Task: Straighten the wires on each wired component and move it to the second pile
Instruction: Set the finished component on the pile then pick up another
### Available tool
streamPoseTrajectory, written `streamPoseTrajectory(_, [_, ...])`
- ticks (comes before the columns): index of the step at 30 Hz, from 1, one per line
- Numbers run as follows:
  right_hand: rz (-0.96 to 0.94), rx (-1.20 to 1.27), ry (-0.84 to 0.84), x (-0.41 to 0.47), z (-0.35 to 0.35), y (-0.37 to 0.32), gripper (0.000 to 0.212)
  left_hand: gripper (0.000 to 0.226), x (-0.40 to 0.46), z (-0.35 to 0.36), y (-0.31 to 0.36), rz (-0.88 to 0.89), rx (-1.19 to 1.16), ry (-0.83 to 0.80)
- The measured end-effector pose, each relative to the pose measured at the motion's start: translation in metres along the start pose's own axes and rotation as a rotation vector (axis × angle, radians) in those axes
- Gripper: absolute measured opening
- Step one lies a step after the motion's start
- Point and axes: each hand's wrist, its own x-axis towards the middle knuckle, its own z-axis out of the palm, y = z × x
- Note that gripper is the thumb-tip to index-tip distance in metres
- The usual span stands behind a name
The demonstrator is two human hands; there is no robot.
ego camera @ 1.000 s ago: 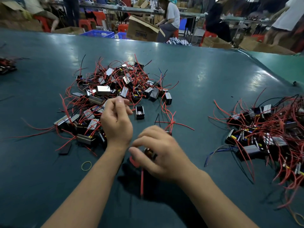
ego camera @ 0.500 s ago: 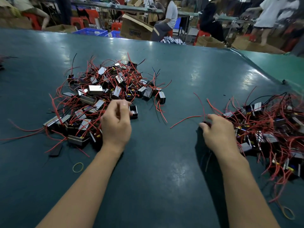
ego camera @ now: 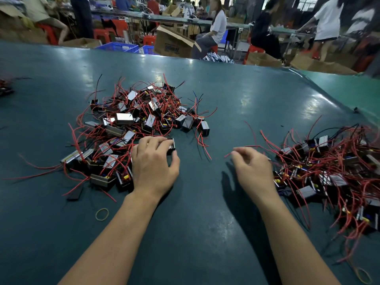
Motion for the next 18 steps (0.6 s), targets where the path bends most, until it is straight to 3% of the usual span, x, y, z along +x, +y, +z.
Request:
streamPoseTrajectory(2, [0.083,-0.048,0.124,0.009,-0.011,0.006,0.025,0.035,0.001,-0.003,-0.004,-0.073,0.074,0.030])
streamPoseTrajectory(5, [0.185,0.045,0.149,0.014,-0.017,0.010,0.033,0.050,0.005,-0.004,-0.010,-0.246,0.192,-0.087])
streamPoseTrajectory(8, [0.074,0.069,0.181,0.009,-0.014,0.002,0.015,0.041,0.006,0.000,-0.015,-0.278,0.274,-0.169])
streamPoseTrajectory(11, [-0.019,0.144,0.179,-0.002,-0.007,-0.007,0.013,0.041,0.007,0.002,-0.017,-0.264,0.240,-0.156])
streamPoseTrajectory(18, [-0.272,0.017,-0.067,-0.021,0.027,-0.017,0.012,0.037,0.006,0.004,-0.016,-0.212,0.227,-0.048])
